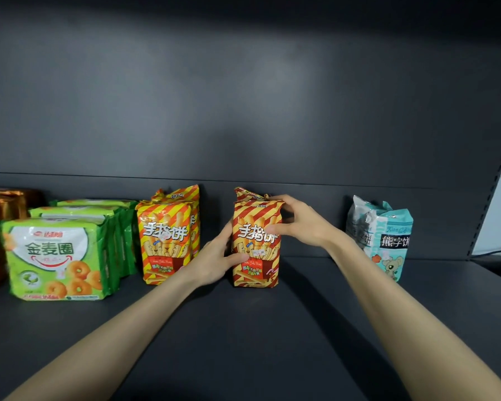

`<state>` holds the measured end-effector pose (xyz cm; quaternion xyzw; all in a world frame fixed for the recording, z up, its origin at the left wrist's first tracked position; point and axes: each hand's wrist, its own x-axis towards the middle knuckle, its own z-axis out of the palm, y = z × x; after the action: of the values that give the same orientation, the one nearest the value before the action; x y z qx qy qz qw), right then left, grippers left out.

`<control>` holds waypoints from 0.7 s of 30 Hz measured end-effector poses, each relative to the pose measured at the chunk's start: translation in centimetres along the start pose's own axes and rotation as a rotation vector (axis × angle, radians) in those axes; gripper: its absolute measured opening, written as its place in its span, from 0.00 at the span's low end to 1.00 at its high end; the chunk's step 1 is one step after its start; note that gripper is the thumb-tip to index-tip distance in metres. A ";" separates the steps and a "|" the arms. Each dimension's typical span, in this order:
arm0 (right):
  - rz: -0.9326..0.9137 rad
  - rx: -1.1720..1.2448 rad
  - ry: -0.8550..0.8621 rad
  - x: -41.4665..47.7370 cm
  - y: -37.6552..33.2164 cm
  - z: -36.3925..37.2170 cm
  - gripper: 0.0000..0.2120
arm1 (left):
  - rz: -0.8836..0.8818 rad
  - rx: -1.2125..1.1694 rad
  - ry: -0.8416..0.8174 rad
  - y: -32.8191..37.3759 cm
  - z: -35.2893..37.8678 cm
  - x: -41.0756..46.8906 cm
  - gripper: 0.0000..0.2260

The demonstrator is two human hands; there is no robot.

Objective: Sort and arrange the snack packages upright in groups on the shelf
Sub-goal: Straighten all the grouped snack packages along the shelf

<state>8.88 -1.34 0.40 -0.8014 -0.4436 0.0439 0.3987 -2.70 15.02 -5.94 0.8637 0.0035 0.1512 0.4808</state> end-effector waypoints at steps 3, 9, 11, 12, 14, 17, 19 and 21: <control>-0.001 0.005 0.002 0.4 -0.5 1.0 0.34 | -0.003 -0.004 0.015 -0.5 -0.5 -0.5 0.35; 0.050 0.064 0.064 0.3 -0.4 2.6 0.41 | -0.037 0.016 0.027 -2.3 -0.1 -1.1 0.38; 0.077 0.084 0.052 0.1 0.1 3.1 0.40 | -0.063 0.025 0.006 -2.8 0.0 -1.2 0.39; 0.089 0.100 0.039 0.0 0.2 3.3 0.38 | -0.070 0.025 -0.001 -3.0 0.1 -1.2 0.40; 0.103 0.140 0.024 0.0 0.3 3.6 0.36 | -0.076 0.017 -0.010 -3.2 0.1 -1.2 0.40; 0.104 0.160 0.007 0.1 0.3 3.9 0.34 | -0.074 0.010 -0.019 -3.2 0.0 -1.2 0.38; 0.102 0.162 -0.003 0.2 0.2 4.1 0.33 | -0.073 0.003 -0.024 -3.3 -0.2 -1.2 0.38; 0.096 0.159 -0.012 0.2 0.0 4.4 0.31 | -0.075 0.004 -0.028 -3.5 -0.5 -1.3 0.38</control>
<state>7.16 1.49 -2.54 -0.7872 -0.4023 0.1031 0.4559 -3.58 17.13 -8.95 0.8659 0.0294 0.1209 0.4845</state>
